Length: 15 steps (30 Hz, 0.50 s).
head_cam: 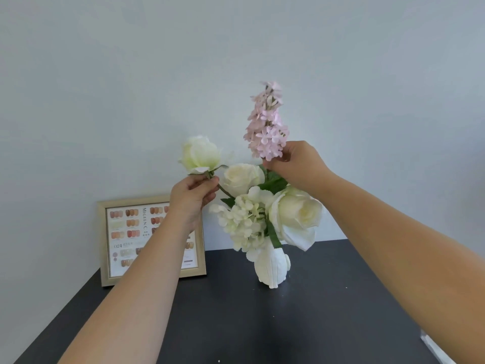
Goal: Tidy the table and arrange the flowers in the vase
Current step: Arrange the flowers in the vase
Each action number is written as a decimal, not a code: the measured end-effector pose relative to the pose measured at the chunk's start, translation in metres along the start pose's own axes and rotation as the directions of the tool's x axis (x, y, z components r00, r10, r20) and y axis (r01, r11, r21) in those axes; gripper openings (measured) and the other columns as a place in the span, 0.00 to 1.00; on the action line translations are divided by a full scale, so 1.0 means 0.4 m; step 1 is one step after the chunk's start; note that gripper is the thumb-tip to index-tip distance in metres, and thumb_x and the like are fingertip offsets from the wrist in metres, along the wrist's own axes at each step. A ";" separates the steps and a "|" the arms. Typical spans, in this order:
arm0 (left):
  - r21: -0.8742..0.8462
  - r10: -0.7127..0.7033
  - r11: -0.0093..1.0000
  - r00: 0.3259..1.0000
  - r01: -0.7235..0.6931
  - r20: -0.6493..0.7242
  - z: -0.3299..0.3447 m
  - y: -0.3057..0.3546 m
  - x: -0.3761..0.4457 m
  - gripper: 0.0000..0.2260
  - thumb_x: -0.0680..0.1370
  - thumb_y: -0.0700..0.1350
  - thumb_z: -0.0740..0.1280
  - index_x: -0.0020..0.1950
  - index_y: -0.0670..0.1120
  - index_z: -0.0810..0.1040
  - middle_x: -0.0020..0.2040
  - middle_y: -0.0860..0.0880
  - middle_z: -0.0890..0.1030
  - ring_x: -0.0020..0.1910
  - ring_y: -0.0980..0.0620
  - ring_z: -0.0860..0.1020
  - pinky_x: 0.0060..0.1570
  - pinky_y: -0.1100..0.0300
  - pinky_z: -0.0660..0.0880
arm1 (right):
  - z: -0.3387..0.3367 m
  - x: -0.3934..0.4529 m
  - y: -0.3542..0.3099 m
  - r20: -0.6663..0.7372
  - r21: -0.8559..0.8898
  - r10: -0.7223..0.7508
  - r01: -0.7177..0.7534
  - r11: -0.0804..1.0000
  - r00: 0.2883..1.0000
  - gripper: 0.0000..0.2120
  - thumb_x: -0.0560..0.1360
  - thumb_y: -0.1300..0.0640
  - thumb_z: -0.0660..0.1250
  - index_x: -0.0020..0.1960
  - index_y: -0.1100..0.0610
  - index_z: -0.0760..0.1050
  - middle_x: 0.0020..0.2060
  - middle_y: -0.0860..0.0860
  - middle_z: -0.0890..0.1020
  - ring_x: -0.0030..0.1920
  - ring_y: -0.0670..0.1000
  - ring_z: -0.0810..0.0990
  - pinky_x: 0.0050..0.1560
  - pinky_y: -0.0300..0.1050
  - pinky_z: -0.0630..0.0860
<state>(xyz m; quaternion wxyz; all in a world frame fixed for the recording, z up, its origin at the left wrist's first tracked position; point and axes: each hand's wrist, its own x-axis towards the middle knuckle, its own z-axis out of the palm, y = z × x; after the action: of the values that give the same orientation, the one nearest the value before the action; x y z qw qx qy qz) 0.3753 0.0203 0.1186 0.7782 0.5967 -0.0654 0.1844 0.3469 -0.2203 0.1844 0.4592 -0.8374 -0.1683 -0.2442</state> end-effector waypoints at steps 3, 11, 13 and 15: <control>0.076 0.135 0.988 0.991 -0.134 -0.012 -0.004 0.004 -0.038 0.09 0.70 0.38 0.77 0.48 0.43 0.83 0.40 0.49 0.86 0.41 0.51 0.84 0.38 0.62 0.80 | 0.011 -0.002 -0.002 -0.059 -0.028 0.023 -0.025 0.999 0.998 0.11 0.72 0.55 0.69 0.40 0.64 0.76 0.28 0.49 0.75 0.28 0.48 0.70 0.32 0.40 0.68; 0.525 0.240 0.804 0.960 -0.278 0.141 0.028 0.013 -0.107 0.10 0.68 0.38 0.68 0.30 0.48 0.71 0.24 0.57 0.73 0.26 0.61 0.68 0.25 0.72 0.67 | 0.022 -0.001 -0.012 -0.101 -0.030 0.098 -0.102 0.994 0.990 0.09 0.71 0.56 0.70 0.39 0.62 0.76 0.29 0.48 0.76 0.31 0.48 0.74 0.34 0.42 0.72; 0.629 0.224 0.728 0.962 -0.272 0.156 0.048 0.015 -0.101 0.16 0.71 0.32 0.64 0.28 0.48 0.67 0.25 0.56 0.70 0.26 0.58 0.65 0.24 0.72 0.64 | 0.022 -0.003 -0.011 -0.103 -0.027 0.108 -0.111 0.993 0.989 0.11 0.71 0.55 0.71 0.42 0.64 0.77 0.30 0.50 0.77 0.32 0.50 0.75 0.36 0.43 0.74; 0.690 0.181 0.679 0.968 -0.251 0.174 0.066 0.017 -0.085 0.17 0.72 0.31 0.62 0.29 0.47 0.65 0.26 0.52 0.69 0.28 0.54 0.63 0.27 0.64 0.64 | 0.019 -0.006 -0.012 -0.100 -0.013 0.120 -0.122 0.992 0.988 0.12 0.71 0.55 0.71 0.44 0.65 0.78 0.32 0.51 0.78 0.33 0.50 0.75 0.37 0.44 0.74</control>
<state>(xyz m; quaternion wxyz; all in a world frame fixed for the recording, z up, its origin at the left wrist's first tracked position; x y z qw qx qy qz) 0.3445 -0.0106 0.1213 0.4589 0.8448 -0.0950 0.2583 0.3446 -0.2116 0.1829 0.4730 -0.8372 -0.0918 -0.2588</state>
